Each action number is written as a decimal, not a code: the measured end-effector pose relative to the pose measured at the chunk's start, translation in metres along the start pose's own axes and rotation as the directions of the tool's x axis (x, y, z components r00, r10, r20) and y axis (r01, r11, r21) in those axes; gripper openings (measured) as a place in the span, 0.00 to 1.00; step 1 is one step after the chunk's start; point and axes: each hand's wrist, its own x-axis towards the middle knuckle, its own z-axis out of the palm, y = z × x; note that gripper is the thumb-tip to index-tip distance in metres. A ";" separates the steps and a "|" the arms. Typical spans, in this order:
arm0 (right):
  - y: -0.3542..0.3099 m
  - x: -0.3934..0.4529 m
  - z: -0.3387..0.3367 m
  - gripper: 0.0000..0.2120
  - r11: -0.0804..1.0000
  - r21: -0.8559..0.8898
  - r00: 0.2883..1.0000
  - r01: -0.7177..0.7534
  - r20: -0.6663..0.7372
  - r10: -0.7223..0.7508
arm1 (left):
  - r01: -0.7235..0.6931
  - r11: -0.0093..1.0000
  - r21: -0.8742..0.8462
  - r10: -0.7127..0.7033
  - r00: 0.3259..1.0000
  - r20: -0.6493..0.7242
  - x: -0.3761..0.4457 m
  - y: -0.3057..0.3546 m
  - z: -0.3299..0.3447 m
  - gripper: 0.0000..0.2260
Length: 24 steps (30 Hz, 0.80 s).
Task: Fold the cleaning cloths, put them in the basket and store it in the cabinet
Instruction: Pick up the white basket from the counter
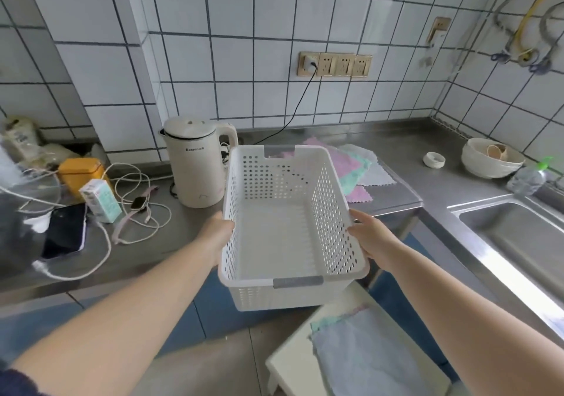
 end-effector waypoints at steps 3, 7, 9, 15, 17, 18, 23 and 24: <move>-0.007 0.005 0.007 0.23 0.999 -0.013 0.999 0.048 0.012 -0.048 | -0.002 1.000 -0.021 0.002 0.999 -0.033 0.004 0.003 -0.005 0.16; -0.019 0.021 0.011 0.22 0.993 -0.061 0.994 0.105 -0.019 -0.106 | 0.032 0.993 -0.115 -0.036 0.999 -0.031 0.012 0.008 -0.008 0.17; -0.026 0.029 0.011 0.23 0.990 -0.086 0.993 0.114 -0.012 -0.116 | 0.044 0.988 -0.149 -0.050 0.998 -0.038 0.017 0.011 -0.009 0.17; -0.045 0.055 0.014 0.23 0.986 -0.133 0.994 0.105 -0.010 -0.107 | 0.063 0.984 -0.165 -0.069 0.997 -0.032 0.035 0.022 -0.011 0.15; -0.048 0.061 0.014 0.23 0.990 -0.116 0.997 0.079 -0.009 -0.080 | 0.074 0.984 -0.160 -0.079 0.997 -0.026 0.044 0.025 -0.011 0.15; -0.049 0.065 0.014 0.23 0.993 -0.100 0.998 0.065 -0.008 -0.066 | 0.076 0.985 -0.156 -0.081 0.996 -0.024 0.048 0.027 -0.011 0.16; -0.053 0.078 0.014 0.22 0.997 -0.063 0.999 0.032 -0.018 -0.033 | 0.062 0.987 -0.151 -0.064 0.998 -0.011 0.057 0.043 -0.006 0.14; -0.055 0.080 0.014 0.22 0.998 -0.058 0.999 0.028 -0.019 -0.029 | 0.059 0.988 -0.143 -0.061 0.998 -0.013 0.059 0.045 -0.007 0.15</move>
